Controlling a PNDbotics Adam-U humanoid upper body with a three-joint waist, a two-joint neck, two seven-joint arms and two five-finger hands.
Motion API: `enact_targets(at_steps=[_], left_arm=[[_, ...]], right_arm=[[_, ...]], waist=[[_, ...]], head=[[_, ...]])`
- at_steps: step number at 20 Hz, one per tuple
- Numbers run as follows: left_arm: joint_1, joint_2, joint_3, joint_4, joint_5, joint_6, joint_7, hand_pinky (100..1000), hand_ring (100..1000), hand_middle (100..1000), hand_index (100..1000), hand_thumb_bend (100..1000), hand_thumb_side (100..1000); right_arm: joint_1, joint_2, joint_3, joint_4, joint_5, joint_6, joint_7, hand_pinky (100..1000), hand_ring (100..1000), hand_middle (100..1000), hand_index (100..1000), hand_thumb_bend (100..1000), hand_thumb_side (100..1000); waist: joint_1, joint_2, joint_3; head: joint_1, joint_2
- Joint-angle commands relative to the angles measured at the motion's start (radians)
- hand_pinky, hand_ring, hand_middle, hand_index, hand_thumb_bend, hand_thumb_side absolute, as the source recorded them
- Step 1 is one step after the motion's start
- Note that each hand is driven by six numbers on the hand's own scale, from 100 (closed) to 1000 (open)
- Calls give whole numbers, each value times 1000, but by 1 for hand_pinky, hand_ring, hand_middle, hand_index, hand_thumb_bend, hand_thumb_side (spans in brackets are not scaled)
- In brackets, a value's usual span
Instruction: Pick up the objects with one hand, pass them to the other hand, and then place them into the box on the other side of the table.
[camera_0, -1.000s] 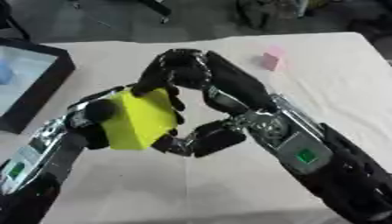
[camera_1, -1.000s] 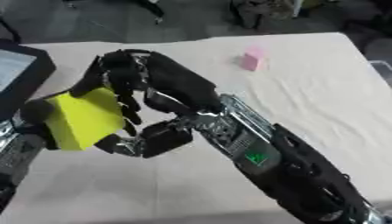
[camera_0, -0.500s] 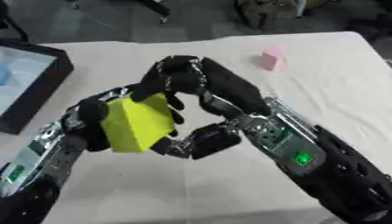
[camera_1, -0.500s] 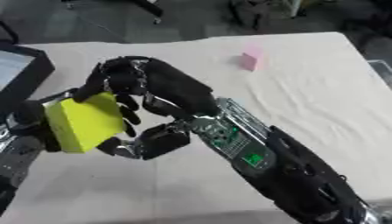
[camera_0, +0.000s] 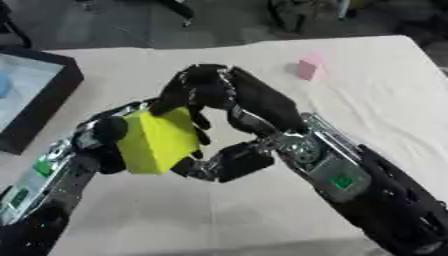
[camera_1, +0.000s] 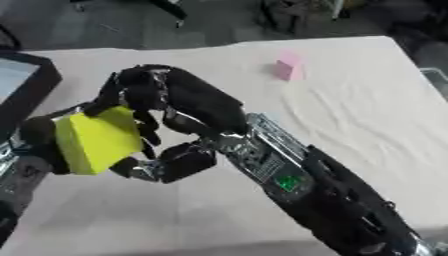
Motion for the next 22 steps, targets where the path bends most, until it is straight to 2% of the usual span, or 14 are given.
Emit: enact_targets(at_steps=[1,7,9,13,15,17,19,20,21,22], left_arm=[[-11,9,-5,2,-18,-2,-13,734,750,734,869,663,504],[-5,12,-4,9,-20,-13,-33,733,742,723,860,653,493],[-5,13,-4,8,-18,-14,-37,725,720,697,840,621,476],[-5,10,-1,10,-8,-14,-25,682,620,577,734,501,398],[-6,8,1,13,0,-13,-5,667,598,546,702,460,382],[-7,5,4,15,8,-12,21,647,573,517,669,429,368],[-8,4,6,14,16,-13,49,623,546,485,630,400,354],[-7,5,8,15,17,-12,64,616,540,478,618,383,349],[-7,8,10,16,18,-11,78,615,540,477,616,377,348],[-7,11,12,16,19,-11,89,613,538,475,612,369,346]], right_arm=[[-14,-2,-9,-10,9,3,-13,695,644,561,672,100,102],[-14,-3,-12,-7,27,6,-25,689,642,560,670,100,100],[-13,-4,-12,-6,33,6,-29,688,641,559,670,100,100],[-12,-5,-12,-3,39,4,-31,689,642,559,670,100,101],[-12,-5,-11,-2,39,2,-29,689,643,561,670,100,106],[-11,-6,-11,-1,41,-2,-23,690,642,569,686,155,126],[-10,-7,-10,0,44,-8,-10,695,651,591,716,238,185],[-10,-8,-10,0,49,-12,1,702,667,614,741,317,257],[-11,-8,-10,-1,55,-15,14,706,674,622,750,341,281],[-12,-9,-11,-3,63,-18,29,715,692,652,777,413,346]], waist=[[1,-8,-1],[2,-9,-1],[2,-9,0],[1,-9,1],[0,-10,1],[0,-10,1],[0,-10,0],[0,-10,-1],[1,-10,-2],[1,-11,-3]], head=[[2,-2],[0,-2],[-1,-2],[-3,-2],[-3,-2],[-2,-2],[-1,-2],[-1,-2],[0,-2],[0,-2]])
